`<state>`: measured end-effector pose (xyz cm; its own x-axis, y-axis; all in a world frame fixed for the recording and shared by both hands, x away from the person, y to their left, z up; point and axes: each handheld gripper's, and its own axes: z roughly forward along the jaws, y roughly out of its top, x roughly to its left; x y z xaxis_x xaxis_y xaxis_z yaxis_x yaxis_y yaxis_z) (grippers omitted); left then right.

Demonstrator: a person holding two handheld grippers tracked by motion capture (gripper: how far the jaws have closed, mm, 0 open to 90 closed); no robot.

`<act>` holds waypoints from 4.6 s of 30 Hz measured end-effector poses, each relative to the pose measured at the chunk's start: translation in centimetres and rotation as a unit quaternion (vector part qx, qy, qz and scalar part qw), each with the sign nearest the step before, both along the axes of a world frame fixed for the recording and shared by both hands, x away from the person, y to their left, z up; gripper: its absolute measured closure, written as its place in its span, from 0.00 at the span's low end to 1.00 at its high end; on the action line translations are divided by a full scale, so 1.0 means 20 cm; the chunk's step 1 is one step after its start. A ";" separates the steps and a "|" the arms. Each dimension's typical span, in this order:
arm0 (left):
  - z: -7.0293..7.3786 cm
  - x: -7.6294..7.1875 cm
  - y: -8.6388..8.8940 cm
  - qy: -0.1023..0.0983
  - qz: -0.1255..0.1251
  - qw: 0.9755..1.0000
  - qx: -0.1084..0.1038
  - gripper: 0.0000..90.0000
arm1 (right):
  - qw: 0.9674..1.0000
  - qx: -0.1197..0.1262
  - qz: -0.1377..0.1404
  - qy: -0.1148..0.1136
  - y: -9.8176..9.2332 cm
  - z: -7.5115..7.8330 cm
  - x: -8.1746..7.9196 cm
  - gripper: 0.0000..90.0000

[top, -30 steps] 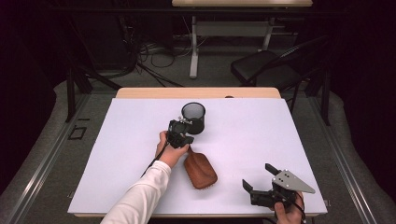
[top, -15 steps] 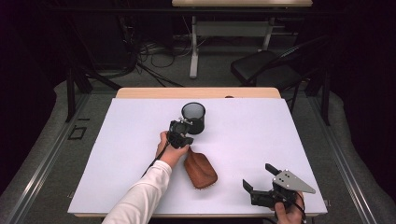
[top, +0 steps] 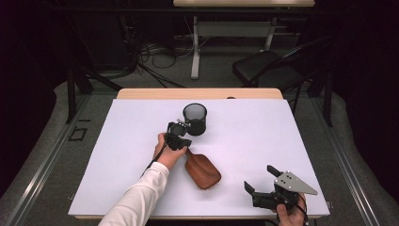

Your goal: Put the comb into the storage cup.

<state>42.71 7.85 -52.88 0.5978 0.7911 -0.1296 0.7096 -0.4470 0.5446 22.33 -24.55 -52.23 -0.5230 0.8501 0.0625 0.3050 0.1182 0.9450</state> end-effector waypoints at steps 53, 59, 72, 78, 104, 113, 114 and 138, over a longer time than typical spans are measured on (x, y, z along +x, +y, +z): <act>-0.04 -0.33 0.31 0.010 -0.067 0.998 -0.021 1.00 | 1.000 -0.003 -0.001 0.007 0.01 -0.01 0.00 0.03; -0.02 -0.38 0.29 0.002 -0.078 0.997 -0.020 1.00 | 1.000 -0.004 0.000 0.005 0.01 -0.01 0.00 0.03; -0.01 -0.44 0.32 0.014 -0.095 0.995 -0.007 1.00 | 1.000 -0.002 0.000 0.007 0.01 -0.01 0.00 0.04; 0.00 -0.45 0.31 0.015 -0.101 0.995 -0.004 1.00 | 1.000 -0.002 0.000 0.008 0.01 -0.01 0.00 0.04; 0.07 -0.44 0.32 0.003 -0.106 0.994 0.018 0.94 | 1.000 -0.001 0.002 0.009 0.01 -0.01 0.00 0.05; 0.11 -0.44 0.34 -0.001 -0.107 0.994 0.020 0.89 | 1.000 -0.001 0.002 0.008 0.02 -0.01 0.01 0.05; 0.12 -0.44 0.34 -0.001 -0.109 0.994 0.019 0.88 | 1.000 -0.001 0.002 0.008 0.02 -0.01 0.01 0.05; 0.17 -0.45 0.33 -0.016 -0.146 0.988 0.038 0.53 | 1.000 -0.003 0.003 0.011 0.02 -0.02 0.01 0.06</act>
